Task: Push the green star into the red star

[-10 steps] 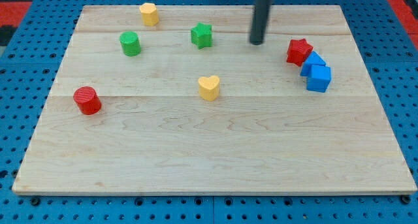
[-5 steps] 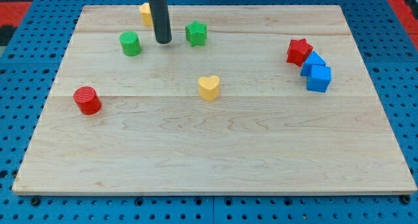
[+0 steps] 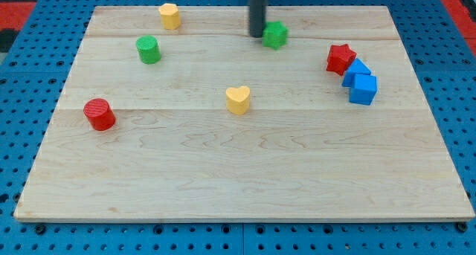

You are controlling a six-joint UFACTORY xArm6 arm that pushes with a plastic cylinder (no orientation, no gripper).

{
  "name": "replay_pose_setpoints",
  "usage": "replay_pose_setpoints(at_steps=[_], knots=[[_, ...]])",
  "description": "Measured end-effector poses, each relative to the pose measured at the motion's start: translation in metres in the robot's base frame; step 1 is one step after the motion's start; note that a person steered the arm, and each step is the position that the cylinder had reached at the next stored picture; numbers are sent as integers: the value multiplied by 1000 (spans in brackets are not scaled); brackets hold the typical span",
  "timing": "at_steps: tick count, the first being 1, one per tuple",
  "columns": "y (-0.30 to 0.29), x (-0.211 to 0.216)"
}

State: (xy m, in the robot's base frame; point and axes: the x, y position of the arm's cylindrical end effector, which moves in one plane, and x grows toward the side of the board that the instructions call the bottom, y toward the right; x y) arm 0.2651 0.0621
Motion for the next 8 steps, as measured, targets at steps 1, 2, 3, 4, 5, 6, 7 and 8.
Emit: replay_pose_setpoints(at_steps=[1, 2, 3, 4, 5, 6, 7, 8], knots=[[70, 0], [89, -4], [78, -31], [114, -38], [146, -32], [141, -4], [141, 16], [141, 41]])
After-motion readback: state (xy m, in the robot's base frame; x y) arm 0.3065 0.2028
